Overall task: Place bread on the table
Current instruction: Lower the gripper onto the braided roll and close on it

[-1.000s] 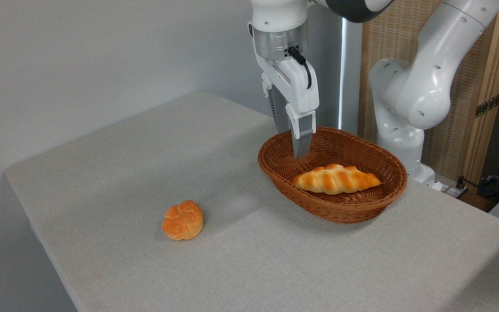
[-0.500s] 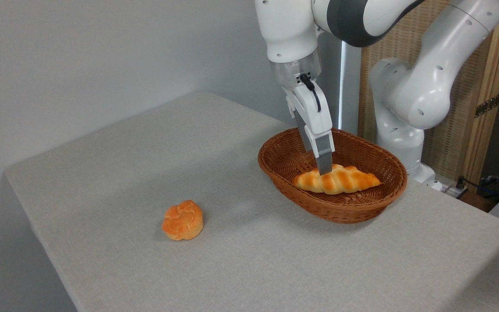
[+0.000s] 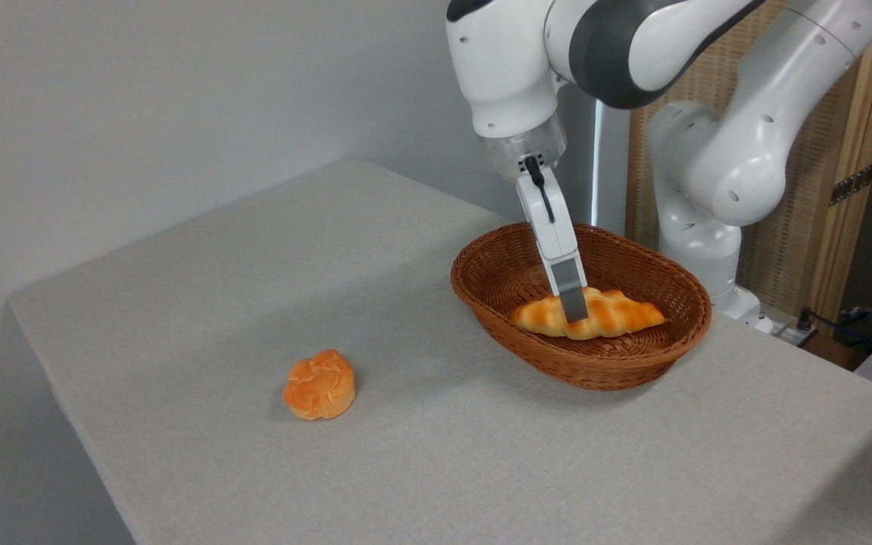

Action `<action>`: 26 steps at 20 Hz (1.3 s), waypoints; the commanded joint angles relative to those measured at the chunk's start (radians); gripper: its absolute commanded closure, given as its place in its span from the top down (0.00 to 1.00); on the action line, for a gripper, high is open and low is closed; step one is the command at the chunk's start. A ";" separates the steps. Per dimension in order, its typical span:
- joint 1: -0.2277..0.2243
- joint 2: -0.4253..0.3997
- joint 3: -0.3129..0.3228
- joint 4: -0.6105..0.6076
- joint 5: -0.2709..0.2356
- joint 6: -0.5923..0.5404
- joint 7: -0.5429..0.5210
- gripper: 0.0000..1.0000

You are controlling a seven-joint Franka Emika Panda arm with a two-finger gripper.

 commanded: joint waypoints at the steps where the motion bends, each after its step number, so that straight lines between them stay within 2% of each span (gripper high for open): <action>1: -0.020 -0.015 0.018 -0.028 0.019 0.023 0.009 1.00; 7: -0.031 -0.004 0.018 -0.054 0.021 0.056 0.009 0.98; 10: -0.031 -0.001 0.018 -0.074 0.021 0.087 0.009 0.94; 12: -0.031 -0.001 0.018 -0.083 0.021 0.095 0.009 0.88; 13: -0.031 -0.001 0.018 -0.083 0.021 0.092 0.010 0.78; 14: -0.031 -0.001 0.018 -0.083 0.021 0.095 0.010 0.73; 16: -0.031 -0.001 0.018 -0.081 0.019 0.092 0.010 0.50; 23: -0.031 -0.003 0.018 -0.074 0.019 0.083 0.027 0.39; 26: -0.031 -0.003 0.017 -0.068 0.019 0.076 0.050 0.39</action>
